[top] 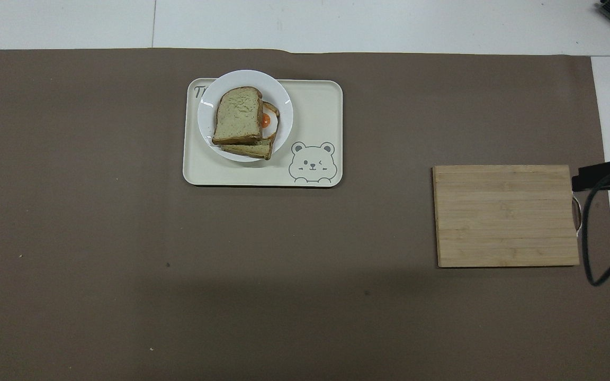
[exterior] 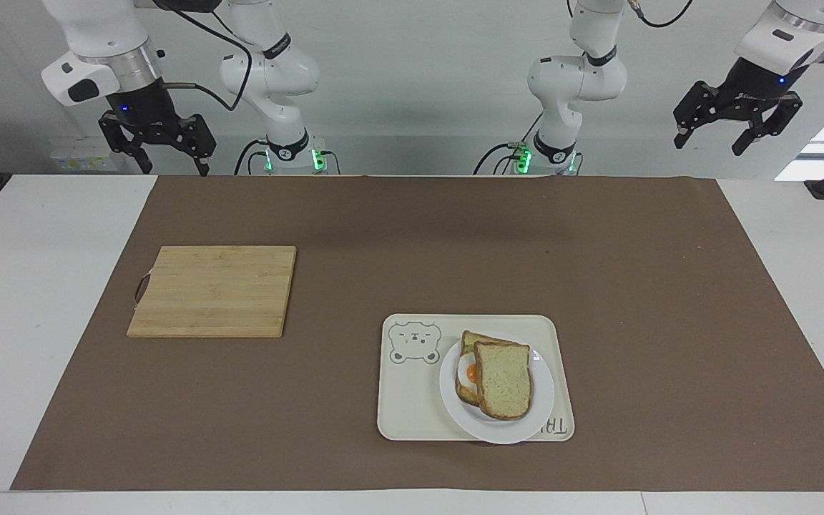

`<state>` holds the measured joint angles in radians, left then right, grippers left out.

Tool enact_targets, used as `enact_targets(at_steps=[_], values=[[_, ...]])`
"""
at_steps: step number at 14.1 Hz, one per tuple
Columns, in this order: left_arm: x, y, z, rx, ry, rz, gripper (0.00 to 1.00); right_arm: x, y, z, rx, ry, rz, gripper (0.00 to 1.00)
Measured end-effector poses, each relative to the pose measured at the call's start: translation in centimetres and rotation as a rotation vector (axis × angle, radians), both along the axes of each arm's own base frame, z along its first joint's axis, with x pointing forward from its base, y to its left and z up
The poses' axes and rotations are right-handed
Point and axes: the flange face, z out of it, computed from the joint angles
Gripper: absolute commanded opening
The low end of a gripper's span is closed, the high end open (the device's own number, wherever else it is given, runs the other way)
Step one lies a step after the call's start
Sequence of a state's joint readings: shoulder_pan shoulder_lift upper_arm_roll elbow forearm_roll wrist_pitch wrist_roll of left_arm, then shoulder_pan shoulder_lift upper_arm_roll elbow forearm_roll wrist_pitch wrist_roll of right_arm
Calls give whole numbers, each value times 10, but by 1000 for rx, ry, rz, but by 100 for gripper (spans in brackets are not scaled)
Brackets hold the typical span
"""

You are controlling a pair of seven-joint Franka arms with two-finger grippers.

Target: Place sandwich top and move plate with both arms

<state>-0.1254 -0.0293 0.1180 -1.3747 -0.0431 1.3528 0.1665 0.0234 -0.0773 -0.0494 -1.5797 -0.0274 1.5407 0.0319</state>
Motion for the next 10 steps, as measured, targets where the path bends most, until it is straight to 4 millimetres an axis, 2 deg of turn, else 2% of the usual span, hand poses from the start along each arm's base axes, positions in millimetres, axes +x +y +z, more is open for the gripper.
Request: enact_targets(at_steps=[10], values=[[2,0,2,0,-20,1,100,0,0,0,0,0,0,100]])
